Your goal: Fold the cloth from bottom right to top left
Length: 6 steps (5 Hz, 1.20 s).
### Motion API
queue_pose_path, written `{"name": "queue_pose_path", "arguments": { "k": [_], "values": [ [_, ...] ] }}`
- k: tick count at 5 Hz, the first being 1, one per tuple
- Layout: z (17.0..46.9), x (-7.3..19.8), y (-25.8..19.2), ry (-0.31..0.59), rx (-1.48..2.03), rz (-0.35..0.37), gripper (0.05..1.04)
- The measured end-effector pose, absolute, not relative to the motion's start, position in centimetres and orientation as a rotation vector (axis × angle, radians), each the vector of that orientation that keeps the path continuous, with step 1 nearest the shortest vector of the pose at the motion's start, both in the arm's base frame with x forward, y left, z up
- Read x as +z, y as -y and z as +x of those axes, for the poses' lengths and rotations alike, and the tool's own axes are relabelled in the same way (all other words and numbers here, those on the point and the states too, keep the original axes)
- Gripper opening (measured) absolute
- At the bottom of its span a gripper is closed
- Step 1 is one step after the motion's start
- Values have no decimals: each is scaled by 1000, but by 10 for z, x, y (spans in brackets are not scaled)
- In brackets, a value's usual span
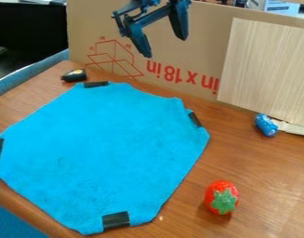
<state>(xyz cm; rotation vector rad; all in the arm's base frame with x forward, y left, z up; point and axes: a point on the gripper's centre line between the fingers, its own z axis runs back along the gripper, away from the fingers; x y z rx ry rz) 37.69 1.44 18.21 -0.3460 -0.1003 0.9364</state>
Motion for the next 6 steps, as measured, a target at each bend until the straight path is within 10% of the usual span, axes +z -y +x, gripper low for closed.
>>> {"name": "queue_pose_path", "arguments": {
  "k": [3, 6],
  "values": [
    [317, 136, -15, -82, 446, -175, 1001],
    [246, 96, 43, 85, -337, 43, 1001]
  ]
}}
